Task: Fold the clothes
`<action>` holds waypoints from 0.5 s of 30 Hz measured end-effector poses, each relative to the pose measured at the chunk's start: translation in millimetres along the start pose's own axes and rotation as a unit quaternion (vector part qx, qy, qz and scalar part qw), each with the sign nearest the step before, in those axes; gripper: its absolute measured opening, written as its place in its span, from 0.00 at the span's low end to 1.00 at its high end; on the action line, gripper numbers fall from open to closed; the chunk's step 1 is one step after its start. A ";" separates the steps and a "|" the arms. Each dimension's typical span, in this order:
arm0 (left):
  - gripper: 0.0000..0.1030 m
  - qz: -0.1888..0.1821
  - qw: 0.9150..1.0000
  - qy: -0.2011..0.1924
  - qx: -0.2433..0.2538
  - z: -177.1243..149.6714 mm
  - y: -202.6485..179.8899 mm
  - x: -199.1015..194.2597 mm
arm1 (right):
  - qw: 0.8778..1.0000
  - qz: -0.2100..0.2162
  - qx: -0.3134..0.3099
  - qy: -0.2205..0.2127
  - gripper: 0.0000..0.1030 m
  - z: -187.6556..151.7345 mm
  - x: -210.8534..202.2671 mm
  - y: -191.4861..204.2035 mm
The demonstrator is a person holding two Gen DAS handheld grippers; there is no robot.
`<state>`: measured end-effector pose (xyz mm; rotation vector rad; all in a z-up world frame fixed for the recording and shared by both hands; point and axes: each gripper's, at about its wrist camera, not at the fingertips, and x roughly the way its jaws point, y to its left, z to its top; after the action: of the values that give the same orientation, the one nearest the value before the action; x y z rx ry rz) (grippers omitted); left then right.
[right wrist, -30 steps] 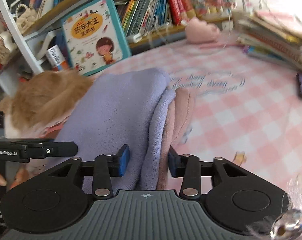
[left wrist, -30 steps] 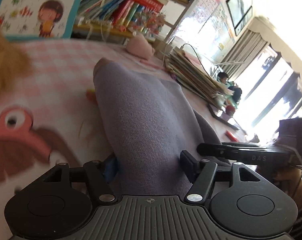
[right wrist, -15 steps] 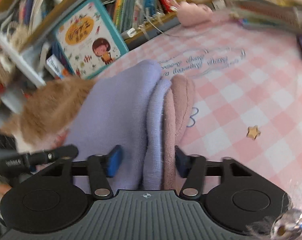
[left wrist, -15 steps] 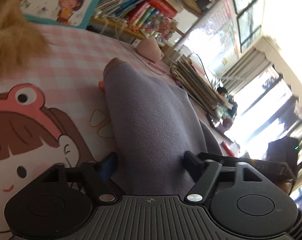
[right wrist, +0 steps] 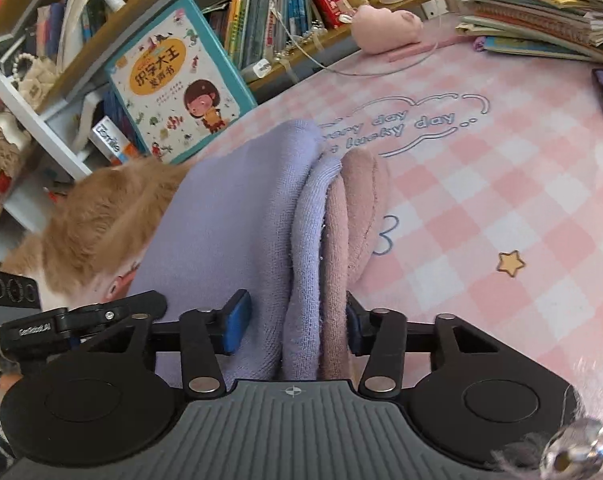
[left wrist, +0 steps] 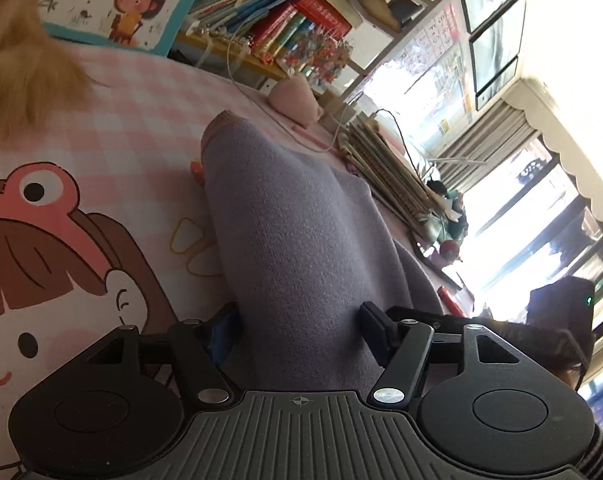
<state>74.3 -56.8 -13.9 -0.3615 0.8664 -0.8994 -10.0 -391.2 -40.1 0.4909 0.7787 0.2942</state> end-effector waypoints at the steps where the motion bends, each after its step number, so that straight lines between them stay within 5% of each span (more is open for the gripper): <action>1: 0.57 0.006 1.000 -0.003 0.005 -0.3 -1.7 -0.2 | 1.000 0.001 -0.004 -0.004 0.34 0.1 0.9 1.6; 8: 0.52 0.049 0.997 -0.043 0.049 9.3 -13.8 -13.1 | 0.994 -0.026 -0.098 -0.030 0.28 13.2 14.7 36.9; 15: 0.52 0.074 0.993 -0.089 0.039 53.6 1.7 -20.0 | 0.985 -0.011 -0.166 -0.053 0.28 57.4 51.3 62.7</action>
<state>110.7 -43.4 28.3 -0.3008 0.6832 -0.7492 62.2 -334.0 -2.9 0.1818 0.6156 0.3662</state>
